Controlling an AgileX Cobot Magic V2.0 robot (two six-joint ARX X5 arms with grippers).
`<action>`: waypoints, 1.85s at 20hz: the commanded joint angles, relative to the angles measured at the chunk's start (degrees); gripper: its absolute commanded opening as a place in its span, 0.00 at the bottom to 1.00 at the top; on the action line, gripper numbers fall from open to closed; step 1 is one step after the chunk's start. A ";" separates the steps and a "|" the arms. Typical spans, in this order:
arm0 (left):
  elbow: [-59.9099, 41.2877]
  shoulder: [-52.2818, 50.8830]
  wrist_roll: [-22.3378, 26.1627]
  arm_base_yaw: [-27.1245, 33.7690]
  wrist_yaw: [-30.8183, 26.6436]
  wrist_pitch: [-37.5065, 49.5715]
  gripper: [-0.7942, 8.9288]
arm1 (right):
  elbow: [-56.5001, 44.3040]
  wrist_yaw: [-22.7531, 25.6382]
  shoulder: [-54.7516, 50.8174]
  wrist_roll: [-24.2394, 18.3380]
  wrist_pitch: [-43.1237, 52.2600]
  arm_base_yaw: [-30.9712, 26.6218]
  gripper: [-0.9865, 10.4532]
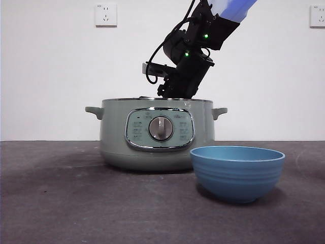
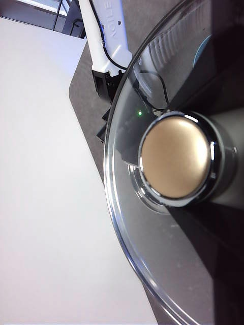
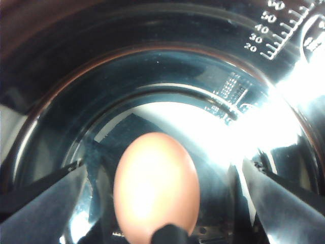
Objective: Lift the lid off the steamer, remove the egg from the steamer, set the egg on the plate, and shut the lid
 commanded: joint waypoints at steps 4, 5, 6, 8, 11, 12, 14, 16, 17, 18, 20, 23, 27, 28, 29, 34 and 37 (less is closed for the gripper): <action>0.31 -0.72 0.52 -0.04 0.00 2.58 0.07 | -0.20 -0.55 1.36 -0.50 -0.37 0.66 0.14; 0.31 -0.72 0.57 -0.04 0.00 2.58 0.07 | -0.20 -0.63 1.36 -0.48 -0.31 0.76 0.13; 0.31 -0.72 0.72 -0.04 0.00 2.58 0.07 | -0.20 -0.59 1.36 -0.46 -0.31 0.81 0.10; 0.31 -0.72 0.72 -0.04 0.00 2.58 0.07 | -0.20 -0.59 1.25 -0.46 0.50 0.81 0.07; 0.31 -0.72 0.70 -0.04 0.00 2.60 0.07 | -0.15 -0.24 -2.34 -0.48 1.79 0.83 0.07; 0.31 -0.72 0.68 -0.04 0.00 2.60 0.07 | -0.15 -0.24 -5.01 -0.46 1.84 0.87 0.07; 0.31 -0.70 0.68 -0.04 0.02 2.93 0.07 | -0.15 -0.02 -11.10 0.15 0.72 0.87 0.07; 0.31 -0.70 0.24 -0.04 0.02 2.86 0.07 | -0.15 -0.04 -18.25 1.77 -3.78 0.85 0.07; 0.31 -0.70 0.22 -0.04 0.02 2.97 0.07 | -0.15 -0.09 -21.97 1.97 -7.48 0.79 0.07; 0.31 -0.70 0.22 -0.04 0.02 3.02 0.07 | -0.15 -0.17 -25.62 2.14 -12.04 0.79 0.07; 0.31 -0.70 0.22 -0.04 0.07 2.97 0.07 | -0.15 -0.46 -31.19 3.48 -20.22 0.66 0.07; 0.31 -0.70 0.22 -0.04 0.07 2.99 0.07 | -0.15 -0.42 -36.96 3.45 -28.33 0.63 0.07; 0.31 -0.70 0.22 -0.04 0.09 2.97 0.07 | -0.55 -0.46 -42.62 3.41 -35.06 0.61 0.07; 0.31 -0.70 0.22 -0.04 0.09 2.97 0.07 | -1.29 -0.46 -43.58 3.41 -35.45 0.55 0.07; 0.31 -0.70 0.22 -0.04 0.11 2.97 0.07 | -2.36 -0.55 -44.39 3.39 -35.58 0.50 0.07; 0.31 -0.70 0.22 -0.04 0.13 2.95 0.07 | -14.43 -1.07 -45.37 3.50 -31.56 0.31 0.07; 0.31 -0.70 0.24 -0.04 0.11 2.82 0.07 | -26.23 -5.11 -45.37 5.73 -22.40 0.31 0.07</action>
